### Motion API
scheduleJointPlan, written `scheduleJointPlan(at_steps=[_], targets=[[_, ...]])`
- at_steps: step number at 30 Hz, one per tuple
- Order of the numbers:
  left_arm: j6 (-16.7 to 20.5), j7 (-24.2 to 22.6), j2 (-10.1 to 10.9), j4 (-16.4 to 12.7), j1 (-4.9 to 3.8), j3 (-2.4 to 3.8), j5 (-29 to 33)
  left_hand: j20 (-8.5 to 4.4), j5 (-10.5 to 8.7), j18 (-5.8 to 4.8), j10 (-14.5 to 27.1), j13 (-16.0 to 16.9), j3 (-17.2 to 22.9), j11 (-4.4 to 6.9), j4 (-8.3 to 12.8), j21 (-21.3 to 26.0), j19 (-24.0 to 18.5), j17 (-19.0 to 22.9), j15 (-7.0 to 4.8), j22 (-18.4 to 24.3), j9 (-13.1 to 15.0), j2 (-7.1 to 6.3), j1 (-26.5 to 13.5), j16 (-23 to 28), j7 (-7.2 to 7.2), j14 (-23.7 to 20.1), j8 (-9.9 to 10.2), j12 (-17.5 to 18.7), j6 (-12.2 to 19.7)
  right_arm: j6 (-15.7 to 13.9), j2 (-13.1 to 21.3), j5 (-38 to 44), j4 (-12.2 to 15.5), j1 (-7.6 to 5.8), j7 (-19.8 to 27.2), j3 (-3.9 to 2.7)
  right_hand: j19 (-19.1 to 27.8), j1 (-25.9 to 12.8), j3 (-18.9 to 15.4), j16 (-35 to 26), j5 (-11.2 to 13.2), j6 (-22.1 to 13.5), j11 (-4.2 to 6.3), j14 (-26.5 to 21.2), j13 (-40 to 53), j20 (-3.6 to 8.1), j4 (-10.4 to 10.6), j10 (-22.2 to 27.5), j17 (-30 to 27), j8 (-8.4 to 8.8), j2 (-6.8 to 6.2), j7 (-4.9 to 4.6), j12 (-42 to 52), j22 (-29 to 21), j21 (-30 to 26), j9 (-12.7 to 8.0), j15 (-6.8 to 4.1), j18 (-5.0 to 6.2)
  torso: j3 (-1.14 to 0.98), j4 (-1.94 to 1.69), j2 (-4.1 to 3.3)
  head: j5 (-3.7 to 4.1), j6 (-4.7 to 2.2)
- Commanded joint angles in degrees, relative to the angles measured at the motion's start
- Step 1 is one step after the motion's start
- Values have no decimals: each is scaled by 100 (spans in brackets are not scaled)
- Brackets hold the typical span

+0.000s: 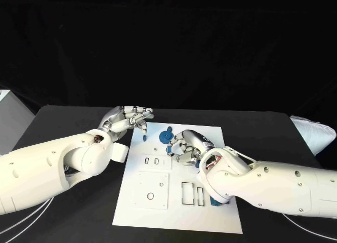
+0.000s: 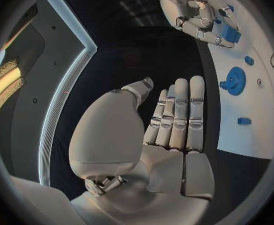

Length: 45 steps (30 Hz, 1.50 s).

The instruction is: Assemble the parts on the task board

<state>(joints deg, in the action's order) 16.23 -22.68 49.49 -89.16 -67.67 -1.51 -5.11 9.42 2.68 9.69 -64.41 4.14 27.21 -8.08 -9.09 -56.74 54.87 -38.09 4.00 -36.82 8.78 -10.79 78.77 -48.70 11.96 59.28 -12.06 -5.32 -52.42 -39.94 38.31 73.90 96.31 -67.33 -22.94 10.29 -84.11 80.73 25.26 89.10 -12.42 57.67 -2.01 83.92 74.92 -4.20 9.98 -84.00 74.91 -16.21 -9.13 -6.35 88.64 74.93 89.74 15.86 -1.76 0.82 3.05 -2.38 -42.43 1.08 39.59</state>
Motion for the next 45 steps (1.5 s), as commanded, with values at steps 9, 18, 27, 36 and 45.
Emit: scheduleJointPlan(at_steps=[9,18,27,36,45], targets=[[40,7,-79,-11,-12,3,-412,-9,17,90,-1,2,23,15,-17,-30,-34,8,-15,-7,7,19,-64,-40,-11,-24,1,-23,2,150,-304,1063,-129,241,-351,8,-589,-100,37,4,-53,-25,36,553,1349,34,5,-444,1266,-485,-7,25,-22,1507,26,200,-49,-82,18,1,17,-45,5],[26,48,-110,-22,-11,3,-424,-9,17,90,0,2,23,15,-17,-32,-34,9,-15,-8,7,17,-68,-44,-8,-22,1,-23,2,264,-446,1274,-215,341,-455,9,-589,-218,40,5,-125,-52,34,554,1354,35,17,-449,1270,-511,-78,23,-18,1507,26,201,-48,-82,3,-13,1,-69,-12],[5,69,-119,-19,-10,2,-422,-9,17,90,0,2,23,15,-17,-32,-34,9,-15,-8,7,17,-68,-44,-8,-22,1,-23,2,375,-547,1440,-325,408,-527,9,-589,-252,41,5,-148,-58,34,554,1355,35,19,-450,1269,-519,-103,23,-17,1507,26,201,-48,-82,11,-14,3,-116,37],[-20,81,-140,2,-9,-1,-401,-9,17,90,0,2,23,15,-17,-32,-34,9,-15,-8,7,17,-68,-44,-8,-22,1,-23,2,447,-608,1582,-447,430,-581,10,-589,-268,42,5,-154,-62,34,554,1353,35,22,-449,1271,-522,-113,22,-19,1507,26,200,-48,-82,10,-7,-3,-103,50],[-31,91,-142,3,-9,-2,-394,-9,17,90,8,0,27,11,-15,-41,-36,13,-14,-11,8,13,-77,-54,-2,-20,4,-21,7,571,-616,1712,-491,432,-652,11,-589,-298,42,2,-155,-70,32,552,1340,35,28,-436,1262,-526,-128,20,-33,1507,26,199,-47,-82,-3,-1,-8,-96,58]])
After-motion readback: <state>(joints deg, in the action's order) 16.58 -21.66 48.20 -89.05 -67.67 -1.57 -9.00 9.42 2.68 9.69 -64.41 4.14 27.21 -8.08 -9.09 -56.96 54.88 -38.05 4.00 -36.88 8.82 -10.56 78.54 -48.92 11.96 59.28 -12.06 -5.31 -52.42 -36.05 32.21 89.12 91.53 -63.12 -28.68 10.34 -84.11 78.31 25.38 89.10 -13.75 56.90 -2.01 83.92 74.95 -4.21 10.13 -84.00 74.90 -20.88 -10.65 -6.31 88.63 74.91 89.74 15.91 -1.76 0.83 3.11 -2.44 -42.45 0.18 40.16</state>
